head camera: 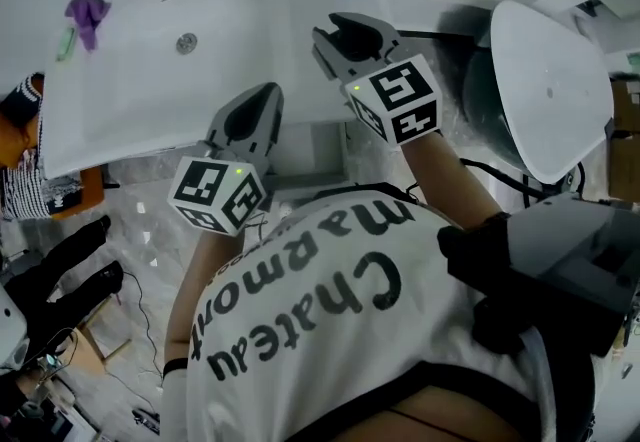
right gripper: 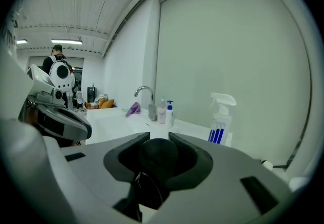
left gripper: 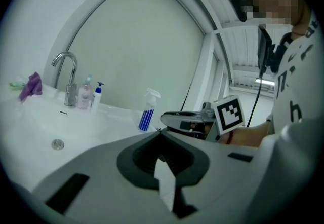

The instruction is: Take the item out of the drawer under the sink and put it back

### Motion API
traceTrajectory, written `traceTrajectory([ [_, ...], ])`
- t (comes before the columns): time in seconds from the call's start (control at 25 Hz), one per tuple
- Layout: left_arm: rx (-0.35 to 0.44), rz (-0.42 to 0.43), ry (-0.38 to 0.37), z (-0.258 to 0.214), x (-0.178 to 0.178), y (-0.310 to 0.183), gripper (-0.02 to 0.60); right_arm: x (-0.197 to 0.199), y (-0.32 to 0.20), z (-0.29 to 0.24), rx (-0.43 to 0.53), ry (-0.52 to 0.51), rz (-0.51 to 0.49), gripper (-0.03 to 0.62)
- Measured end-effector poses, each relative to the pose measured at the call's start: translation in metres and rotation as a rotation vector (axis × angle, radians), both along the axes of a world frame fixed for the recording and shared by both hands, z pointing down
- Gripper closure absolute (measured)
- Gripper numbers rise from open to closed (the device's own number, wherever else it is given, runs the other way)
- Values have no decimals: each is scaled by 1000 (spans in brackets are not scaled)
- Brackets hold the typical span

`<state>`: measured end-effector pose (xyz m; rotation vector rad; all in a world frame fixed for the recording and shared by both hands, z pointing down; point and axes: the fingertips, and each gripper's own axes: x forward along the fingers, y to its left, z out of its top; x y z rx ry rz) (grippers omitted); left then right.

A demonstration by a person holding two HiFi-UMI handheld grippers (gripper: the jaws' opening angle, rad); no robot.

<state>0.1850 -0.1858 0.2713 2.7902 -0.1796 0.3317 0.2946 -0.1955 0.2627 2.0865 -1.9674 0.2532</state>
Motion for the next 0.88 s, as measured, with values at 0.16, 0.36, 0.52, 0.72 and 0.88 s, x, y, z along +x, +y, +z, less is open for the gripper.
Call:
traceTrajectory([
  [0.16,-21,-34,-20,12,11,-1,572,13,-6,12,-16,-16,-27,474],
  [0.36,-42,-85,-38,23,17,0,572,20,-10,28,-40,-37,-71,474],
  [0.52,-48,-116,-50,30,22,1,572,27,-15,37,-43,-43,-100,474],
  [0.72,-20,-166,-69,38,26,4,572,32,-19,49,-52,-48,-146,474],
  [0.88,63,-165,-105,40,30,12,572,35,-21,56,-54,-61,-173,474],
])
